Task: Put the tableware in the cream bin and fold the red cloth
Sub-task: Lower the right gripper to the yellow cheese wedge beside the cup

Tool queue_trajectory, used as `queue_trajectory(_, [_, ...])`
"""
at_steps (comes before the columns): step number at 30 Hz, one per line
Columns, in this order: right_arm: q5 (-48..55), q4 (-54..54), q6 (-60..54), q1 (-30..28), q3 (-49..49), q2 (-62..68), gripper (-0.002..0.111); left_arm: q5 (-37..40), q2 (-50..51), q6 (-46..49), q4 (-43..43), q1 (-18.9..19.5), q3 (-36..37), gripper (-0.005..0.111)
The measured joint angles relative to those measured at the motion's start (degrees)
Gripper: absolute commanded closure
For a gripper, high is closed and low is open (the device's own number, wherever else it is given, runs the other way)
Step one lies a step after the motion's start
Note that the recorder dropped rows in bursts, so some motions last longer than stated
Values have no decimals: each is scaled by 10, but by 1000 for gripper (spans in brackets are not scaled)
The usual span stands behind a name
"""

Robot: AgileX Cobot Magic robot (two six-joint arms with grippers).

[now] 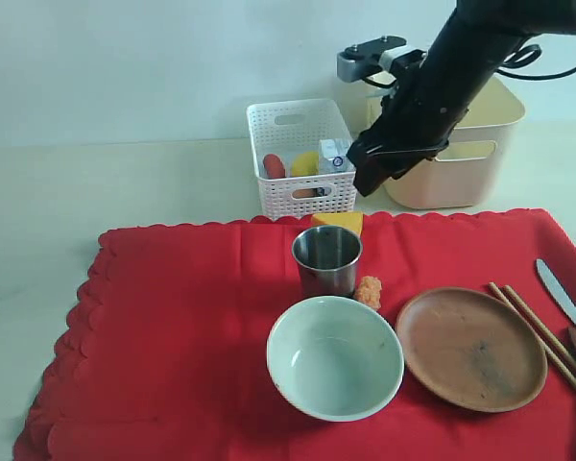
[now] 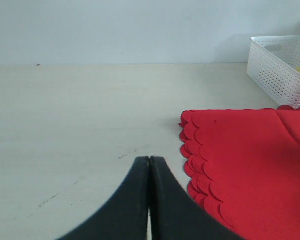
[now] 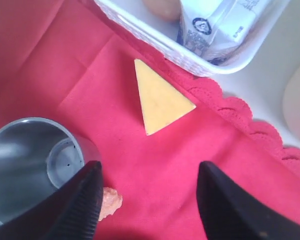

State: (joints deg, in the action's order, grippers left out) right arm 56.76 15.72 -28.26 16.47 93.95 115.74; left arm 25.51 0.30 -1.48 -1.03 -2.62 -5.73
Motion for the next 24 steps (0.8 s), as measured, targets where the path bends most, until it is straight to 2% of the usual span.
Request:
queue_trajectory(20, [-78, -6, -11, 7, -1, 59, 54, 0, 0, 0, 0, 0, 0, 107])
queue_trajectory(24, [-93, -19, -28, 23, -1, 66, 47, 0, 0, 0, 0, 0, 0, 107])
